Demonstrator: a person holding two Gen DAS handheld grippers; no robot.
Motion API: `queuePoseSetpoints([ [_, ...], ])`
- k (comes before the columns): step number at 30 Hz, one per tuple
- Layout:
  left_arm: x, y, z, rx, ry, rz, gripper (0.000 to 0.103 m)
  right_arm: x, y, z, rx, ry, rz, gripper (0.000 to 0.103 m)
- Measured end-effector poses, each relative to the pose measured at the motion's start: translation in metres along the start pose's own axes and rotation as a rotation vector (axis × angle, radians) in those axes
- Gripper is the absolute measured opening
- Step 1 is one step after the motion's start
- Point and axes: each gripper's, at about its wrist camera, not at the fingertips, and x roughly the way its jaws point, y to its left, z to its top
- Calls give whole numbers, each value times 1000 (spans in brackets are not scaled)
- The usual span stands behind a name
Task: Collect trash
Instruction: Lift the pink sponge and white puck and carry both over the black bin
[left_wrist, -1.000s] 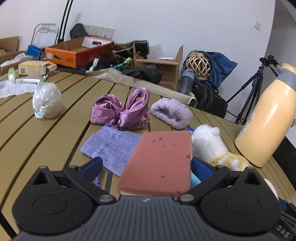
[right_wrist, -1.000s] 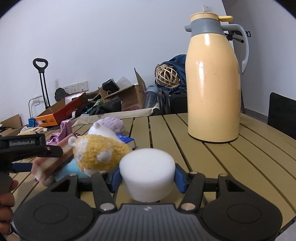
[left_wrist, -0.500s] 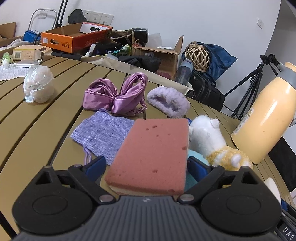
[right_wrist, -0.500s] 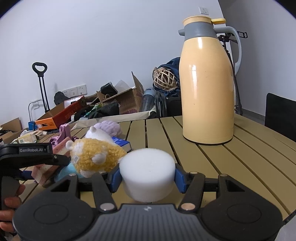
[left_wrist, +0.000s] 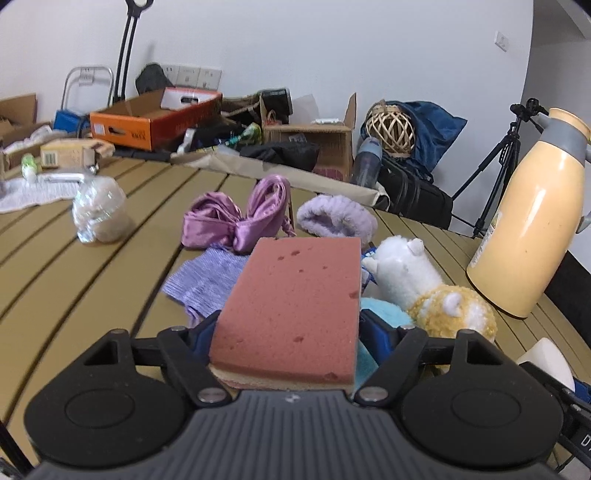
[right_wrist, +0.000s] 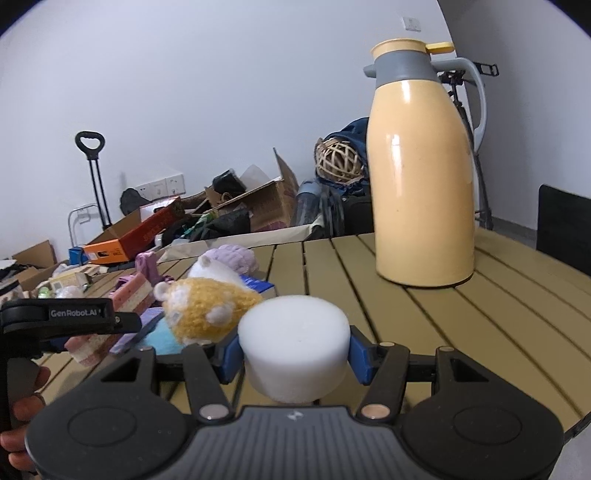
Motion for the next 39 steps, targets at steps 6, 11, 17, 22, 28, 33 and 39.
queuePoseSetpoints([
  [6,-28,1,-3,25,-64,29,78,-12,13,-4,-28,-10,26,57],
  [11,-57,1,-10,70,-127,60,78,-28,20,-7,-36,-17,40,57],
  [17,-89,2,-28,102,-163,76,78,-50,26,-14,-48,-31,54,57],
  [22,-114,10,-46,109,-171,84,78,-68,27,-26,-47,-21,74,56],
  [28,-146,20,-69,113,-190,101,78,-92,30,-38,-56,-17,91,56],
  [33,-166,27,-88,126,-181,111,78,-109,30,-53,-65,5,102,56],
  [39,-184,35,-111,148,-151,125,78,-127,31,-71,-76,47,112,56],
])
